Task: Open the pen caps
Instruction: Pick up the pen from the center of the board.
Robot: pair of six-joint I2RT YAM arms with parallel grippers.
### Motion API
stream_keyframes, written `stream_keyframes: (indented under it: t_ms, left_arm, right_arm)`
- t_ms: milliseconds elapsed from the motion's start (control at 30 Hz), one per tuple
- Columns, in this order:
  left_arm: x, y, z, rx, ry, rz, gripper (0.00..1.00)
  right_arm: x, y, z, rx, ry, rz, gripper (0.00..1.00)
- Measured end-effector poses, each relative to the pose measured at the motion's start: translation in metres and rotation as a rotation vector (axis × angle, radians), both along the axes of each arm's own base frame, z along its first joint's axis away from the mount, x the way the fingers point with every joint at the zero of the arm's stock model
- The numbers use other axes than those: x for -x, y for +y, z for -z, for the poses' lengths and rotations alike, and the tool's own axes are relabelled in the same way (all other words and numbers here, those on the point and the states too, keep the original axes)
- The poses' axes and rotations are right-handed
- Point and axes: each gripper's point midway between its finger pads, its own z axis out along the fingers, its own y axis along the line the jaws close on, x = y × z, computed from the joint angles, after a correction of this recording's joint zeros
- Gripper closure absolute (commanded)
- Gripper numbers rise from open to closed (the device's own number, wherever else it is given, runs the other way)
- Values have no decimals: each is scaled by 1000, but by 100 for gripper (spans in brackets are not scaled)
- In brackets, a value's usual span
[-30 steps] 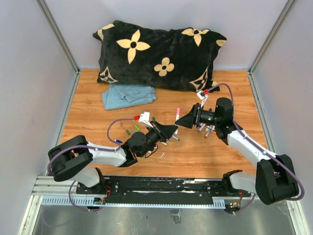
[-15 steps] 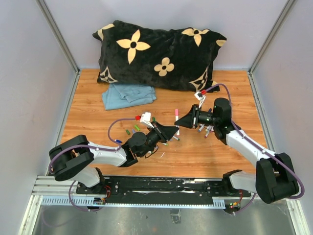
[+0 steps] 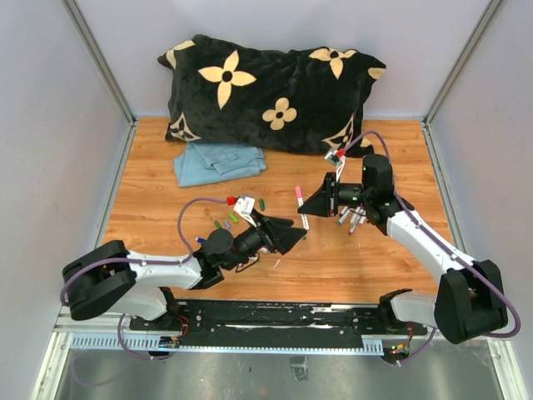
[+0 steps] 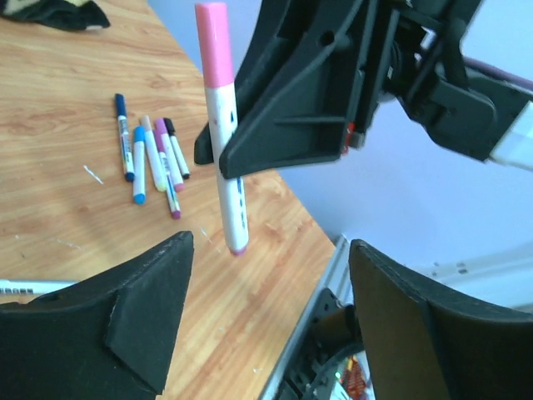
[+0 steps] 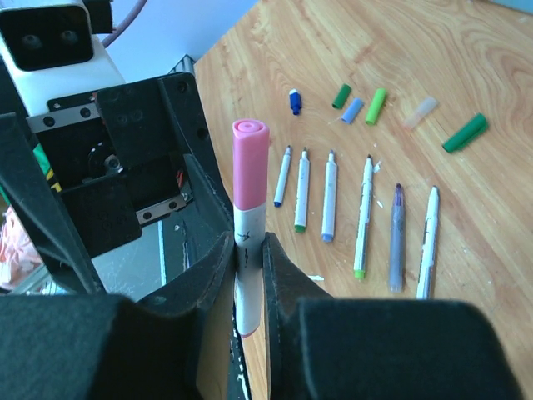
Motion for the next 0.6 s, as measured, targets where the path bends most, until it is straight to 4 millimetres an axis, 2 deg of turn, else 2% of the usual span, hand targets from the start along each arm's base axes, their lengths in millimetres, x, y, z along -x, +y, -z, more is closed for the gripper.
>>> stream_keyframes:
  t_ms: [133, 233, 467, 600]
  left_arm:
    - [15, 20, 0, -27, -75, 31, 7]
    - [16, 31, -3, -38, -116, 29, 1]
    - [5, 53, -28, 3, -180, 26, 1]
    - [3, 61, -26, 14, -174, 37, 1]
  right_arm:
    - [6, 0, -3, 15, -57, -85, 98]
    - [13, -2, 2, 22, -71, -132, 96]
    - [22, -5, 8, 27, -86, -183, 95]
    - [25, -6, 9, 26, -89, -196, 94]
